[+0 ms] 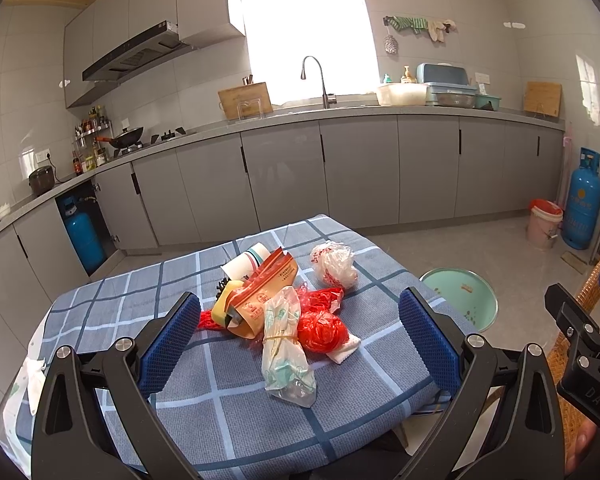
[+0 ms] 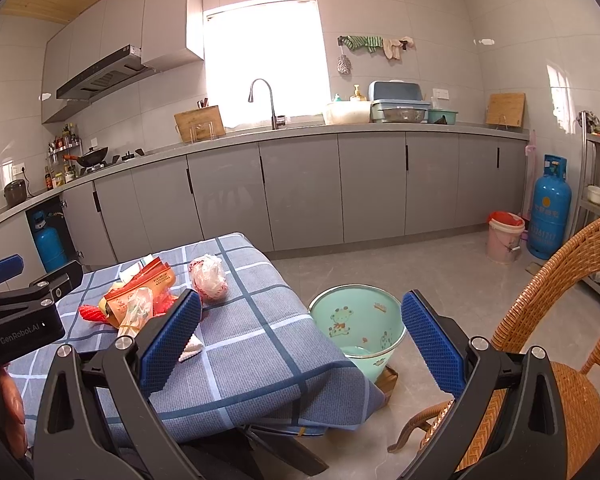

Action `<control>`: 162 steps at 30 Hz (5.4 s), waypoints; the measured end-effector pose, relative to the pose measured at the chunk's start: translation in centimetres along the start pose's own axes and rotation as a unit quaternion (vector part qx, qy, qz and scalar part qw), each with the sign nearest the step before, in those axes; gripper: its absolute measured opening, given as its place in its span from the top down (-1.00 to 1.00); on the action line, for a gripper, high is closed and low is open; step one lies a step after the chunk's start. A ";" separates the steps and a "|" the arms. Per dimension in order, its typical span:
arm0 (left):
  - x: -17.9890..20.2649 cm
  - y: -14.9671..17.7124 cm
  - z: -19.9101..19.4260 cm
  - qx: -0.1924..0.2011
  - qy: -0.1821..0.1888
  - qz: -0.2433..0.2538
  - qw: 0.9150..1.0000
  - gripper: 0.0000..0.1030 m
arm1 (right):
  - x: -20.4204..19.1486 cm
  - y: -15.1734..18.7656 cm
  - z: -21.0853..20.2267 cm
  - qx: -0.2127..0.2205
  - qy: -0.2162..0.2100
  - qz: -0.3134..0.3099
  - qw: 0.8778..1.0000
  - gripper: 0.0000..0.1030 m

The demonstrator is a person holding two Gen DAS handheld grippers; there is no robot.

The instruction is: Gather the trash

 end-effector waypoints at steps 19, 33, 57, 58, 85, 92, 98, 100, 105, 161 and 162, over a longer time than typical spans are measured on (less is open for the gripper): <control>0.0 -0.1 -0.2 0.001 -0.002 0.000 1.000 -0.90 | 0.0 0.8 0.5 -0.002 0.000 0.001 1.000 -0.91; -0.1 -0.1 -0.3 0.002 -0.001 0.000 1.000 -0.90 | 0.0 0.9 0.5 -0.003 0.000 0.002 1.000 -0.91; -1.8 0.9 3.4 -0.037 -0.017 -0.007 0.999 -0.90 | -1.9 0.8 5.0 -0.014 -0.025 -0.012 1.000 -0.91; -2.3 1.2 4.1 -0.043 -0.022 -0.011 0.999 -0.90 | -2.2 0.8 5.5 -0.019 -0.026 -0.016 0.999 -0.91; -10.2 7.6 17.4 -0.169 -0.101 -0.066 0.978 -0.89 | -10.7 5.1 20.5 -0.159 -0.128 -0.079 0.976 -0.89; -7.9 7.6 17.4 -0.167 -0.068 -0.059 0.982 -0.89 | -11.7 7.3 22.2 -0.201 -0.173 -0.072 0.962 -0.54; -6.6 7.6 17.3 -0.166 -0.051 -0.057 0.983 -0.89 | -12.7 8.8 23.2 -0.243 -0.225 -0.068 0.941 0.29; -6.3 7.5 17.2 -0.164 -0.047 -0.055 0.984 -0.89 | -12.9 8.8 23.0 -0.242 -0.232 -0.073 0.939 0.46; -5.6 7.1 16.8 -0.158 -0.034 -0.046 0.986 -0.89 | -12.4 7.4 21.8 -0.209 -0.227 -0.073 0.949 0.68; 25.1 -3.2 21.4 -0.112 0.240 0.115 0.957 0.54 | 16.8 3.1 25.1 -0.125 0.007 0.042 0.991 0.71; 25.9 -3.0 21.6 -0.114 0.241 0.118 0.956 0.54 | 17.4 3.4 25.5 -0.126 0.009 0.045 0.991 0.71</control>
Point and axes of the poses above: each gripper's, at about its wrist camera, not at the fingertips, and z roughly the way its jaws point, x to its right, y to its underside, the point moved 4 cm from there along z, roughly the way its jaws point, and after that the axes turned 11 degrees about -y, right-handed, at the moved point
